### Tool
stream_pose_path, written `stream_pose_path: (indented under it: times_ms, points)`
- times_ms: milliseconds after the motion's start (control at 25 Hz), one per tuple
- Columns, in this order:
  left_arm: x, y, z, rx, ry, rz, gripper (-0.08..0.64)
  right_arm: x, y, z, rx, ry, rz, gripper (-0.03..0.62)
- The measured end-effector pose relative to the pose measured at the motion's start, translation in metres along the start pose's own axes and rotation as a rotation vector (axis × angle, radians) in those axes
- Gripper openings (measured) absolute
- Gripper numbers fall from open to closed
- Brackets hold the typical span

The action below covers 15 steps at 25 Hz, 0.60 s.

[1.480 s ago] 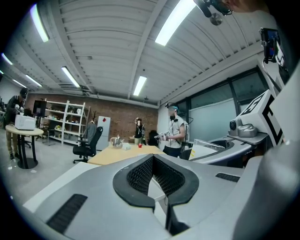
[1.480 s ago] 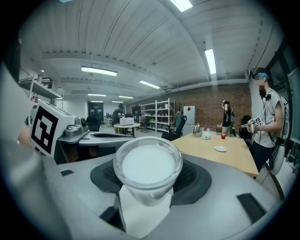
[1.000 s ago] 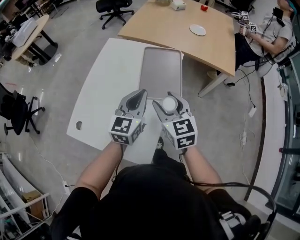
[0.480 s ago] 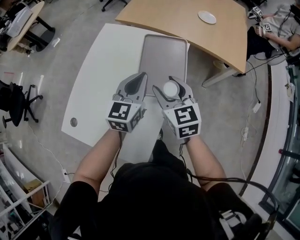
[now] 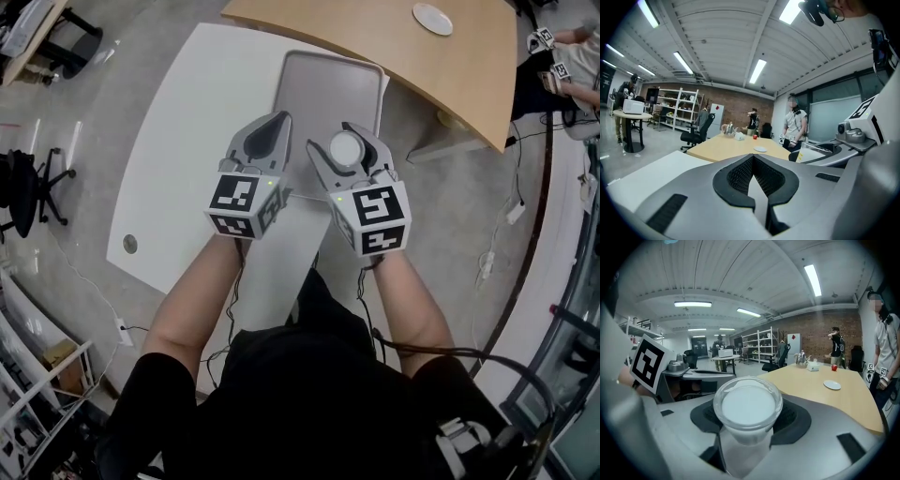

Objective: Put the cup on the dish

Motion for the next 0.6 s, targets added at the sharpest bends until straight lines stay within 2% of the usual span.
stream_pose_path:
  times_ms: [280, 600]
  points:
    - [0.001, -0.045, -0.015, 0.024, 0.006, 0.014, 0.0, -0.039, -0.031, -0.01, 0.017, 0.001, 0.011, 0.258]
    - [0.003, -0.072, -0.031, 0.057, 0.006, 0.037, 0.0, -0.067, -0.059, -0.023, 0.034, -0.008, 0.022, 0.258]
Point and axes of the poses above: the fingertips, and each gripper's own axes: y backward along the fingers, x to its left, z out of its top, the point moved 6 cm from there along y, backward along the fingers, and after that the axes turned 9 degrees about z, right-handed, at the moved point
